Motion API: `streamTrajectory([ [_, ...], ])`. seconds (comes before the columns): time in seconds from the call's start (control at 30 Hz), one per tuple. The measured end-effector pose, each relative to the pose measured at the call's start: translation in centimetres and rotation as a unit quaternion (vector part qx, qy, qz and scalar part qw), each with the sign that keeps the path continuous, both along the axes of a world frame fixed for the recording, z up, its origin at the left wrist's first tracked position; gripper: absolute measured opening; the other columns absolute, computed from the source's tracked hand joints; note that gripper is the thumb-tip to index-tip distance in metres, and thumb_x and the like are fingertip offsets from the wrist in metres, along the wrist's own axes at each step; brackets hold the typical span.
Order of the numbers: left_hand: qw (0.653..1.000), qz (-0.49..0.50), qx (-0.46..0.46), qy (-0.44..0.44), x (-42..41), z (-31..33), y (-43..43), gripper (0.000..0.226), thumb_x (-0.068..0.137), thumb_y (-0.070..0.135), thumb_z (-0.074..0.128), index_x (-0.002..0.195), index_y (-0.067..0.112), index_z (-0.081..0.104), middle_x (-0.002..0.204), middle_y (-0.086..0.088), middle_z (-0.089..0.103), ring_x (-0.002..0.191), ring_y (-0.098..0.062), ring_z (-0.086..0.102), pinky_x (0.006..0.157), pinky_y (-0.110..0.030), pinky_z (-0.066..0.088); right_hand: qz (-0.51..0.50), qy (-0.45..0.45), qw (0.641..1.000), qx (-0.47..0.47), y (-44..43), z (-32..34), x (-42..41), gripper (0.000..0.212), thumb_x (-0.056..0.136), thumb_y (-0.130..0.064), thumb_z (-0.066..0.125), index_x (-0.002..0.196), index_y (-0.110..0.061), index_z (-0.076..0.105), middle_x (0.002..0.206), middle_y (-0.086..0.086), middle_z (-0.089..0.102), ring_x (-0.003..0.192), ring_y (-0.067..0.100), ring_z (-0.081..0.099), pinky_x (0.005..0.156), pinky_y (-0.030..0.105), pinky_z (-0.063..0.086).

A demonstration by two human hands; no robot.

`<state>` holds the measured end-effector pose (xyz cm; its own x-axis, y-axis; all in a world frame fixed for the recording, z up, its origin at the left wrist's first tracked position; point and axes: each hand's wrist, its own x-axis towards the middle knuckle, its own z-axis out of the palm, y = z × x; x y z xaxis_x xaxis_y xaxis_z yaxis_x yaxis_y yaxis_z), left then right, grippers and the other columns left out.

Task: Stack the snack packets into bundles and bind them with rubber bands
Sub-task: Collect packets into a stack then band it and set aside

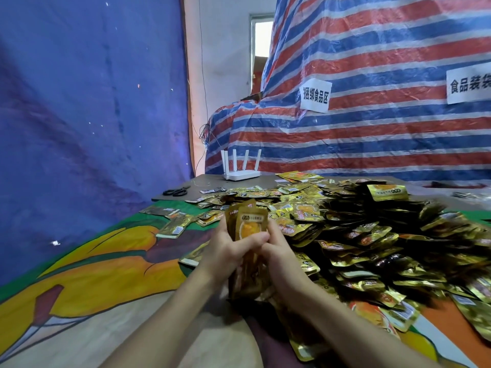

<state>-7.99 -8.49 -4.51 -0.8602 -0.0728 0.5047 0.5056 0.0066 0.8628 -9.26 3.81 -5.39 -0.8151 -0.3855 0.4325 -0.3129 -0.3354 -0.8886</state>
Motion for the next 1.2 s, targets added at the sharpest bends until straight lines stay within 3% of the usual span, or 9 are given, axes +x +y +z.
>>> streamTrajectory([
  [0.1, 0.988, -0.098, -0.010, -0.119, 0.4, -0.5, -2.0, 0.027, 0.066, 0.012, 0.080, 0.093, 0.016, 0.081, 0.094, -0.012, 0.076, 0.083, -0.024, 0.074, 0.070, -0.033, 0.059, 0.029, 0.015, 0.997, 0.073, 0.7, -0.3, -0.1, 0.058, 0.073, 0.009, 0.052, 0.123, -0.019, 0.053, 0.113, 0.013, 0.068, 0.099, 0.017, 0.070, 0.079, 0.029, 0.058],
  [0.2, 0.976, -0.137, -0.034, -0.169, 0.9, -0.8, -3.9, 0.048, 0.067, 0.017, 0.083, 0.114, 0.014, 0.075, 0.117, -0.019, 0.072, 0.106, -0.037, 0.071, 0.088, -0.046, 0.059, 0.026, 0.059, 0.989, 0.135, 0.8, -0.4, 0.1, 0.064, 0.071, 0.005, 0.055, 0.126, -0.026, 0.050, 0.120, 0.008, 0.064, 0.108, 0.014, 0.066, 0.085, 0.030, 0.058],
  [0.37, 0.996, -0.038, -0.066, -0.053, 1.3, -0.6, -3.2, 0.046, 0.059, 0.027, 0.086, 0.105, 0.027, 0.079, 0.106, -0.009, 0.077, 0.100, -0.026, 0.074, 0.081, -0.031, 0.058, 0.014, 0.105, 0.980, 0.166, 1.1, 0.1, 0.4, 0.063, 0.080, 0.012, 0.055, 0.132, -0.022, 0.046, 0.123, 0.014, 0.061, 0.112, 0.018, 0.065, 0.095, 0.043, 0.057],
  [0.53, 0.992, -0.022, -0.113, -0.043, 1.4, -0.8, -2.6, 0.036, 0.061, 0.032, 0.083, 0.097, 0.036, 0.079, 0.099, 0.002, 0.078, 0.094, -0.014, 0.074, 0.079, -0.023, 0.055, -0.008, 0.135, 0.971, 0.199, 1.2, 0.0, 0.4, 0.062, 0.085, 0.013, 0.050, 0.138, -0.019, 0.046, 0.129, 0.015, 0.056, 0.113, 0.009, 0.062, 0.096, 0.027, 0.053],
  [0.63, 0.991, -0.006, -0.125, -0.050, 1.2, -0.9, -3.1, 0.031, 0.066, 0.029, 0.081, 0.096, 0.035, 0.079, 0.100, -0.001, 0.078, 0.096, -0.017, 0.074, 0.080, -0.024, 0.056, -0.015, 0.147, 0.966, 0.213, 1.1, 0.0, 0.3, 0.057, 0.090, 0.012, 0.053, 0.138, -0.019, 0.049, 0.130, 0.010, 0.058, 0.112, 0.004, 0.063, 0.095, 0.023, 0.053],
  [0.77, 0.995, -0.013, -0.071, -0.074, 0.8, -1.5, -2.1, 0.028, 0.064, 0.018, 0.076, 0.091, 0.027, 0.081, 0.093, -0.006, 0.078, 0.087, -0.022, 0.074, 0.084, -0.039, 0.057, -0.094, 0.186, 0.932, 0.295, 1.1, -0.1, -0.3, 0.064, 0.086, 0.002, 0.058, 0.143, -0.023, 0.047, 0.138, 0.003, 0.039, 0.134, 0.018, 0.043, 0.114, 0.037, 0.040],
  [0.9, 0.992, 0.055, -0.088, -0.066, 0.8, -1.6, -1.0, 0.022, 0.065, 0.018, 0.071, 0.085, 0.015, 0.079, 0.087, -0.012, 0.077, 0.080, -0.024, 0.070, 0.082, -0.045, 0.056, -0.155, 0.213, 0.903, 0.340, 1.7, 0.8, 0.0, 0.075, 0.083, -0.005, 0.065, 0.151, -0.022, 0.038, 0.144, 0.000, 0.032, 0.139, 0.013, 0.030, 0.112, 0.012, 0.027],
  [1.0, 0.989, 0.086, -0.119, -0.031, 0.9, -0.6, 0.8, 0.023, 0.069, 0.012, 0.068, 0.089, 0.001, 0.070, 0.078, -0.010, 0.069, 0.073, -0.022, 0.061, 0.069, -0.036, 0.050, -0.189, 0.211, 0.893, 0.351, 3.1, 2.2, 0.4, 0.084, 0.082, -0.006, 0.070, 0.155, -0.020, 0.032, 0.146, 0.006, 0.032, 0.139, 0.016, 0.031, 0.118, 0.021, 0.028],
  [1.2, 0.989, 0.107, -0.067, 0.076, 0.5, 0.8, 5.5, 0.007, 0.079, 0.014, 0.067, 0.079, 0.019, 0.061, 0.064, 0.011, 0.059, 0.060, -0.006, 0.053, 0.057, -0.019, 0.042, -0.261, 0.229, 0.876, 0.336, 6.8, 3.5, 2.0, 0.061, 0.085, -0.010, 0.065, 0.142, -0.024, 0.048, 0.135, 0.000, 0.045, 0.131, 0.014, 0.043, 0.110, 0.026, 0.038],
])
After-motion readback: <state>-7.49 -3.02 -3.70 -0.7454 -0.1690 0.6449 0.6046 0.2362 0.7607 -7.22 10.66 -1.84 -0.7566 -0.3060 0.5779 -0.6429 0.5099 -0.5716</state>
